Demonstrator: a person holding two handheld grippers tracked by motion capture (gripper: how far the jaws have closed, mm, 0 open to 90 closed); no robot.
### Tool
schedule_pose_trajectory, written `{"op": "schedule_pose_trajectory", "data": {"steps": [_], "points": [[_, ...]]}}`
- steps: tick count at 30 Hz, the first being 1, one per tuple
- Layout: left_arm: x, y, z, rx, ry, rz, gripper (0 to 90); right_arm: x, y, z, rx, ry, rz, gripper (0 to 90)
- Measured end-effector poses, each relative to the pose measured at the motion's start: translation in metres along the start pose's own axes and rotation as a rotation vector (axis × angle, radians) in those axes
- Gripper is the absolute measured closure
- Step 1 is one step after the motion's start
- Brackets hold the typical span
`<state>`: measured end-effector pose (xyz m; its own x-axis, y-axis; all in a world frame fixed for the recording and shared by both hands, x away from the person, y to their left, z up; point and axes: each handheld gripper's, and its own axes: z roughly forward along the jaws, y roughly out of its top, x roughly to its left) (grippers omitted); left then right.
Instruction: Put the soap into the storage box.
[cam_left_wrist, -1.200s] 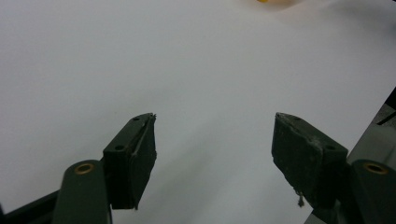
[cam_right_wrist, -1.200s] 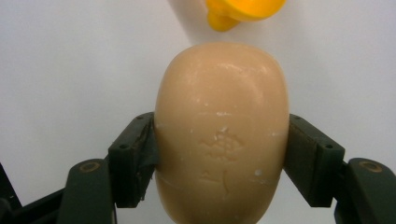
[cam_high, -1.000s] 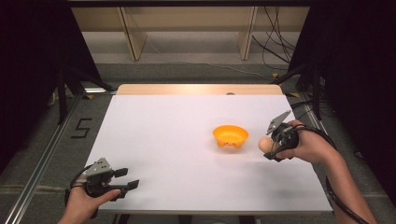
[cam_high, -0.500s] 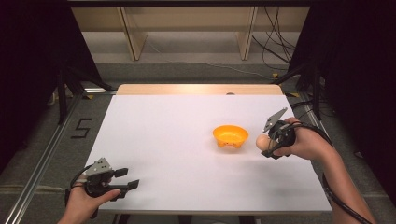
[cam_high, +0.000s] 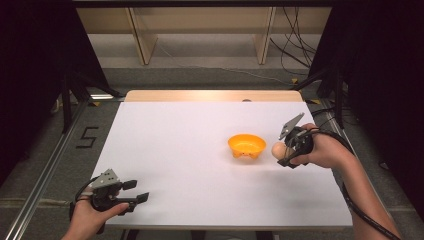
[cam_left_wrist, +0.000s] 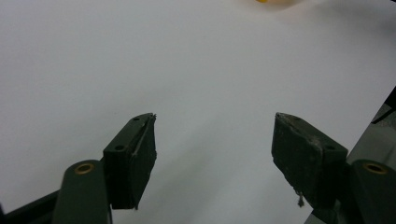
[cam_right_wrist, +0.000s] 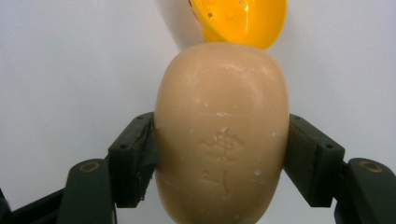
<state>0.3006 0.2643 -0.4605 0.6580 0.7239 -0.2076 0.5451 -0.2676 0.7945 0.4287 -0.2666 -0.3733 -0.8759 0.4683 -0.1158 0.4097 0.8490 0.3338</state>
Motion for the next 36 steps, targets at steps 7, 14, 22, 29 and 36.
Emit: {"op": "schedule_pose_trajectory", "data": {"steps": [7,14,22,29,36], "points": [[0.0,0.0,0.0,-0.002,0.001,-0.001,30.4,0.0,0.003,0.001,-0.002,-0.008,-0.01,33.0],[0.0,0.0,0.0,0.001,0.0,0.001,30.4,0.0,0.007,0.001,0.001,0.0,-0.003,33.1],[0.0,0.0,0.0,-0.007,0.01,0.0,30.4,-0.002,0.013,0.0,-0.004,-0.006,-0.016,33.1],[0.0,0.0,0.0,-0.004,0.005,0.001,30.4,-0.002,0.017,0.001,-0.004,-0.003,-0.021,33.1],[0.0,0.0,0.0,-0.004,0.005,0.0,30.4,-0.003,0.019,0.001,-0.008,-0.01,-0.027,33.1]]}}
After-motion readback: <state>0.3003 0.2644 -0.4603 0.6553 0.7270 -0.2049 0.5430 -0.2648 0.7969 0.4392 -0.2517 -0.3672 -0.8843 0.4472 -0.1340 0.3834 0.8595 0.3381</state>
